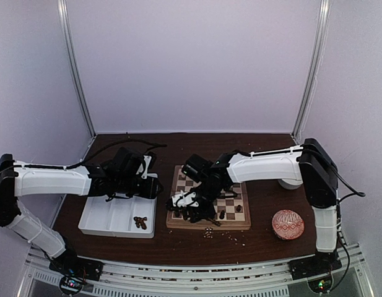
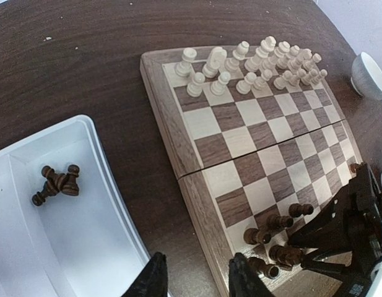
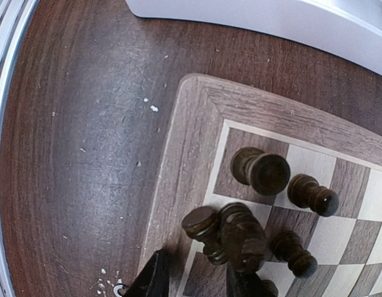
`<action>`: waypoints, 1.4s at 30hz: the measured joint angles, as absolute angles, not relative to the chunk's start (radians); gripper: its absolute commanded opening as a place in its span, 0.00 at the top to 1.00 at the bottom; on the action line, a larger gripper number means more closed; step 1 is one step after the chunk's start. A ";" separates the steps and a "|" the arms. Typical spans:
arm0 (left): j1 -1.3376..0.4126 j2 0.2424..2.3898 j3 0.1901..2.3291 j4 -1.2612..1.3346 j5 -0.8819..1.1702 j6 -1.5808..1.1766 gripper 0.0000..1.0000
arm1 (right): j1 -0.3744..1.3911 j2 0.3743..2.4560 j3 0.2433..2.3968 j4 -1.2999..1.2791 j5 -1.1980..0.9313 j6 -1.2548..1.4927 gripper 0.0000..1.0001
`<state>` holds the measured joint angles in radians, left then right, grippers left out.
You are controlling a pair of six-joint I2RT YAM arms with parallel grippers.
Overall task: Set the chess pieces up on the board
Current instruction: Pick up the pawn from g8.
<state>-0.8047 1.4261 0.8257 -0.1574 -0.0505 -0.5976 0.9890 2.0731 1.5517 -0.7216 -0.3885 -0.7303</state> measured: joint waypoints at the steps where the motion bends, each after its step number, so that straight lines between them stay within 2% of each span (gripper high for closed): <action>1: -0.805 1.426 0.826 -0.158 -0.049 -0.598 0.66 | 0.989 2.068 1.543 -0.718 -0.393 -0.731 0.67; 13: -0.805 1.426 0.823 -0.157 -0.046 -0.603 0.66 | 1.004 2.043 1.504 -0.689 -0.403 -0.702 0.67; 23: -0.805 1.426 0.807 -0.155 -0.044 -0.612 0.66 | 1.004 2.038 1.479 -0.636 -0.405 -0.678 0.76; 35: -0.805 1.426 0.805 -0.153 -0.044 -0.612 0.66 | 1.010 2.027 1.458 -0.608 -0.404 -0.677 0.75; 42: -0.805 1.426 0.789 -0.149 -0.044 -0.612 0.66 | 1.034 2.027 1.449 -0.580 -0.379 -0.673 0.82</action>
<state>-0.8047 1.4258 0.7891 -0.1493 -0.0441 -0.6125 1.0340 2.0270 1.4494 -0.5800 -0.3794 -0.6727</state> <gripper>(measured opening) 0.341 0.211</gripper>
